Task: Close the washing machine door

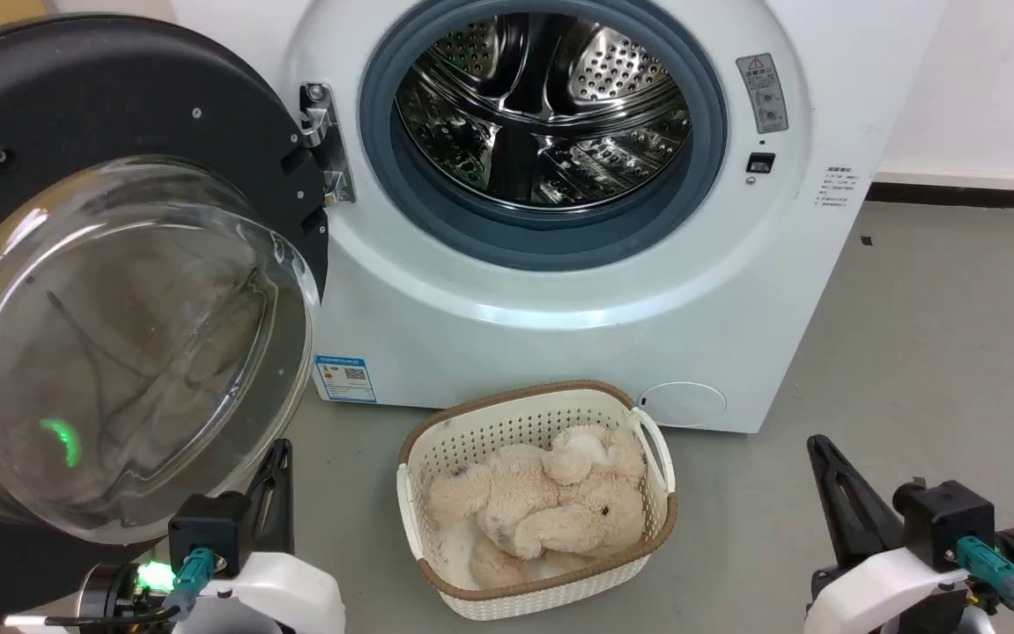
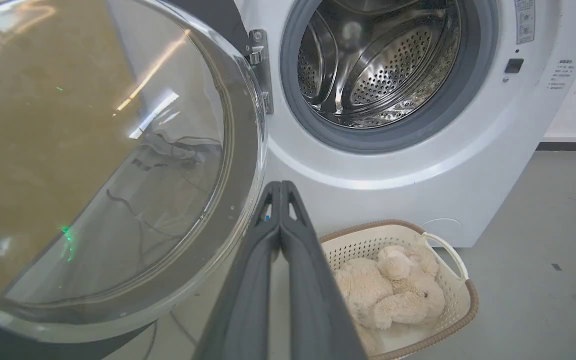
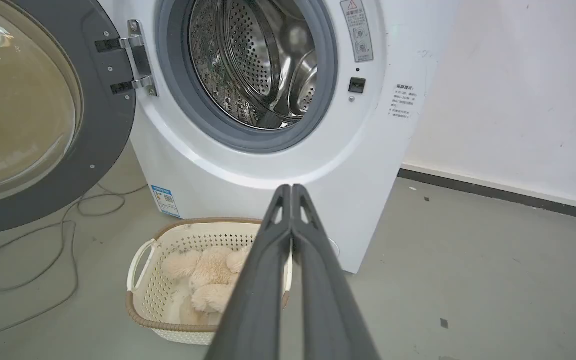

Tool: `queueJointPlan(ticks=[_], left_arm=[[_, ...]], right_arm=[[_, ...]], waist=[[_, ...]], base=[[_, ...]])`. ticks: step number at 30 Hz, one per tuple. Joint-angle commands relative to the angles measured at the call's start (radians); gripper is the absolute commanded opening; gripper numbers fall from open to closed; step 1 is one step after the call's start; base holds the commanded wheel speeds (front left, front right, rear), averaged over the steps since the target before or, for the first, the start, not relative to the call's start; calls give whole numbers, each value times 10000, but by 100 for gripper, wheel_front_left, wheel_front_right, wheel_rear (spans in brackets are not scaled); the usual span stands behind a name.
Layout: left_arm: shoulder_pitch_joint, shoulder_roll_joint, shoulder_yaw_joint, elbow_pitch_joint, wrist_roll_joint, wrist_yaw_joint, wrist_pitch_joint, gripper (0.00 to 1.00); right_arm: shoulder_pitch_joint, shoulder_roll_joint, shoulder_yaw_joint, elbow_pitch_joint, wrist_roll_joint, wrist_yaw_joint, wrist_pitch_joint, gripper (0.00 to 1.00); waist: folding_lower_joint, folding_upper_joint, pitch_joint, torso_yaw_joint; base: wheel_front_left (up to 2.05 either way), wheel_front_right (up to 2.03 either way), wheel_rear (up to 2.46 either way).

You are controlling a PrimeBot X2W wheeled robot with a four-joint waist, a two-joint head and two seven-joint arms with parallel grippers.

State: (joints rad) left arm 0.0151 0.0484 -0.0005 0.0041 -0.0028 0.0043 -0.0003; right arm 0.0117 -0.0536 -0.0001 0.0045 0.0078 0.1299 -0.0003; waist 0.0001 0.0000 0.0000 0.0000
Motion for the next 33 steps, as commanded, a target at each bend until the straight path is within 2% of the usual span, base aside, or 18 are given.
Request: queueJointPlan(ticks=[1, 21, 22, 33], left_arm=[[-151, 18, 5, -41, 28, -43, 3, 0], [-151, 18, 5, -41, 28, -43, 3, 0], [-1, 0, 0, 0, 0, 1, -1, 100], [-35, 1, -105, -11, -36, 221, -191, 100]], right_arm=[[-117, 34, 1, -45, -78, 8, 3, 0], [-117, 34, 1, -45, -78, 8, 3, 0], [0, 0, -1, 0, 1, 0, -1, 100], [-7, 2, -123, -24, 259, 1, -193, 100]], waist=[[-1, 0, 0, 0], [-1, 0, 0, 0], [0, 0, 0, 0], [-1, 0, 27, 5]], base=[[0, 0, 0], [0, 0, 0], [0, 0, 0], [0, 0, 0]])
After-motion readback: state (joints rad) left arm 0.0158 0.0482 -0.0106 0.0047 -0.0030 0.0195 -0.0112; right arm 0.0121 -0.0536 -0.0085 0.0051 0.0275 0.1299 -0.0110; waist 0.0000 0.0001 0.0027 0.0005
